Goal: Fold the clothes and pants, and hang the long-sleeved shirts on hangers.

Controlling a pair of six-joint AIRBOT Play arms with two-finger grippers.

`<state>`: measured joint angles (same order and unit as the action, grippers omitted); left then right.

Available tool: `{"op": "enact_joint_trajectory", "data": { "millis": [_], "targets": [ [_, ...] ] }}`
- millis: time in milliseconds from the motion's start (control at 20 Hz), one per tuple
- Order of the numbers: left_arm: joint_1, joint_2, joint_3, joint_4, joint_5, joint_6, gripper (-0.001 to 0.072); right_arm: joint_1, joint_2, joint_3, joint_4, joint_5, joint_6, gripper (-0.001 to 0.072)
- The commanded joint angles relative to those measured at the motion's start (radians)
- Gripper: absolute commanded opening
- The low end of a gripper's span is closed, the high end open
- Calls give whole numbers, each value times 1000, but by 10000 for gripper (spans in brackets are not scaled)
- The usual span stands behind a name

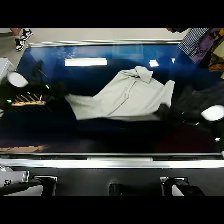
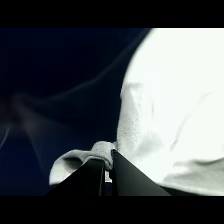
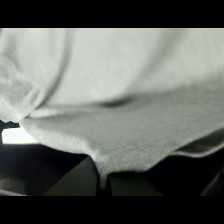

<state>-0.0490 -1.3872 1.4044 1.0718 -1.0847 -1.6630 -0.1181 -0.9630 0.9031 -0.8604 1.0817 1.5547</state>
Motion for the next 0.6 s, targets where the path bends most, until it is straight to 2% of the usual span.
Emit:
{"op": "enact_joint_trajectory", "data": {
  "millis": [0, 200, 300, 450, 550],
  "targets": [
    [11, 129, 178, -17, 3, 3, 20, 1, 82, 329, -112, 79, 35, 31],
    [75, 380, 369, -14, 16, -77, 20, 1, 221, 715, -305, 93, 53, 31],
    [99, 520, 395, -13, 76, -77, 20, 1, 290, 859, -401, 71, 60, 31],
    [106, 693, 395, 44, 172, -76, 20, 1, 358, 962, -522, 42, 135, 31],
    [106, 761, 395, 124, 203, -78, 20, 1, 360, 974, -539, 64, 153, 31]
  ]
}}
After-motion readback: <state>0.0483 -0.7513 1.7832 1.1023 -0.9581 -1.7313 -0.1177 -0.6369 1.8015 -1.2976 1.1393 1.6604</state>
